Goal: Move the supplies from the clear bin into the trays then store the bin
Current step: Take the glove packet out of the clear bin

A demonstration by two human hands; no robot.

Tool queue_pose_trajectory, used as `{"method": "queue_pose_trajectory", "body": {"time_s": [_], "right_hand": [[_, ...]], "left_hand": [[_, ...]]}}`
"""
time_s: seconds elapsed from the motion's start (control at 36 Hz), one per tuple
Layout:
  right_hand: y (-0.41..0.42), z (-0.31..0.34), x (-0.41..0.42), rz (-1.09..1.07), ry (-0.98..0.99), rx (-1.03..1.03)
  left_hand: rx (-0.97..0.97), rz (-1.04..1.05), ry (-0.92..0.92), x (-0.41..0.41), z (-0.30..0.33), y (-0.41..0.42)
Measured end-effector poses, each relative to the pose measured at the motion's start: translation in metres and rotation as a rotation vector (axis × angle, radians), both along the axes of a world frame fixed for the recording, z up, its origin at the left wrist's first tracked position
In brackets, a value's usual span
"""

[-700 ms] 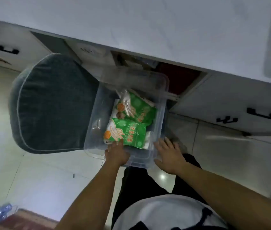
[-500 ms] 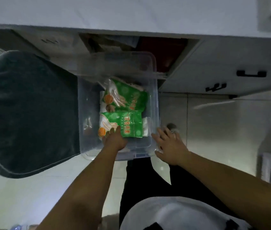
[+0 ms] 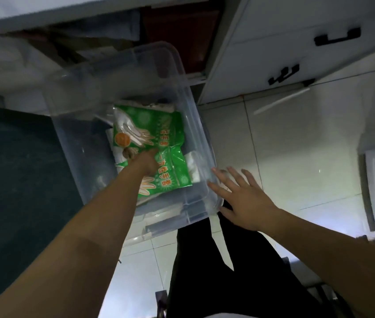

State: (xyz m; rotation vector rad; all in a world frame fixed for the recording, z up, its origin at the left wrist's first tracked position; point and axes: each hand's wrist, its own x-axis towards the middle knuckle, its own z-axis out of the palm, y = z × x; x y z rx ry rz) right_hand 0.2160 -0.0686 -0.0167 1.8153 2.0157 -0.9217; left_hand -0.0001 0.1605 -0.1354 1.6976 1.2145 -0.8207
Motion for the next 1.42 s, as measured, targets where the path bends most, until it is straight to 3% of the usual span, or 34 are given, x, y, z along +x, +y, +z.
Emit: {"method": "queue_pose_trajectory", "body": {"time_s": [0.17, 0.42, 0.56, 0.81, 1.03, 1.22, 1.42], "right_hand": [[-0.002, -0.002, 0.002, 0.006, 0.005, -0.016], [0.019, 0.036, 0.001, -0.094, 0.056, -0.104], [0.034, 0.075, 0.005, -0.405, 0.258, -0.082], [0.059, 0.154, 0.020, -0.856, 0.748, 0.063], [0.079, 0.210, 0.045, -0.916, 1.028, 0.122], [0.072, 0.225, 0.068, -0.874, 1.195, -0.112], [0.049, 0.215, 0.084, -0.771, 1.276, -0.186]], "left_hand": [[0.042, -0.084, 0.019, 0.000, 0.005, 0.012], [0.127, -0.027, -0.158, -0.022, 0.071, 0.003], [0.211, 0.228, -0.326, -0.030, 0.129, -0.009], [0.189, 0.969, -0.737, -0.017, 0.257, -0.051], [0.101, 1.276, -0.946, 0.009, 0.323, -0.106], [0.027, 1.352, -1.011, 0.023, 0.341, -0.146], [0.054, 1.453, -1.036, 0.030, 0.350, -0.174]]}}
